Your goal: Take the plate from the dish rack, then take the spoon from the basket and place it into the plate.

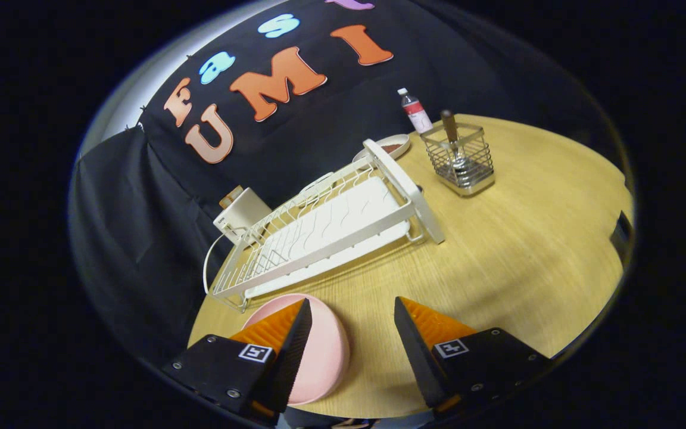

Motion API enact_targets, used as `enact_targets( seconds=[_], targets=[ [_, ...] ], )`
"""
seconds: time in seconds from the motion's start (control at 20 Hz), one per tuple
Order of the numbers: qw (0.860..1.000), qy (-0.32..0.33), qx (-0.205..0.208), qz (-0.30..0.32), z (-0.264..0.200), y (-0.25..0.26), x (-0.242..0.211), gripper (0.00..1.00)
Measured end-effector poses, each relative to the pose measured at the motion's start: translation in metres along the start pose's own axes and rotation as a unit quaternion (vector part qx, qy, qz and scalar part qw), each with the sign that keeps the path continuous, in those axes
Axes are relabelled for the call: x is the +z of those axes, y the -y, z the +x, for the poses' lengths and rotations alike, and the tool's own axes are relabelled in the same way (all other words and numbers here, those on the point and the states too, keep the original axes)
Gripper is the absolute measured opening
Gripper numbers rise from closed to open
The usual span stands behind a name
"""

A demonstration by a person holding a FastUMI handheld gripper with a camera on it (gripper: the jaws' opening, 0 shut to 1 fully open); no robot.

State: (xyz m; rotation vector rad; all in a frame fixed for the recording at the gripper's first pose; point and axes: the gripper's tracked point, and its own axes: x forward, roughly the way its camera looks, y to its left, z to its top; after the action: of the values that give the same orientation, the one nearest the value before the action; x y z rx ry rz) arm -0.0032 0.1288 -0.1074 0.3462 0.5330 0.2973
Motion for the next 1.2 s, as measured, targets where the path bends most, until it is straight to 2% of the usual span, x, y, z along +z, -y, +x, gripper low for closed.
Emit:
enact_targets(
  seconds=[0.05,0.2,0.4,0.65,0.9,1.1,1.2],
  targets=[
    [1.000,0.014,-0.011,-0.019,-0.003,0.007,0.008,0.91],
    [0.995,0.062,-0.041,-0.061,-0.015,0.027,0.036,0.98],
    [0.979,0.143,-0.090,-0.114,-0.026,0.057,0.084,0.98],
    [0.956,0.202,-0.128,-0.169,-0.020,0.082,0.129,0.98],
    [0.943,0.243,-0.149,-0.171,0.008,0.100,0.163,0.99],
    [0.936,0.264,-0.146,-0.183,0.035,0.104,0.179,0.99],
    [0.933,0.260,-0.157,-0.195,0.048,0.110,0.182,0.94]
  ],
)
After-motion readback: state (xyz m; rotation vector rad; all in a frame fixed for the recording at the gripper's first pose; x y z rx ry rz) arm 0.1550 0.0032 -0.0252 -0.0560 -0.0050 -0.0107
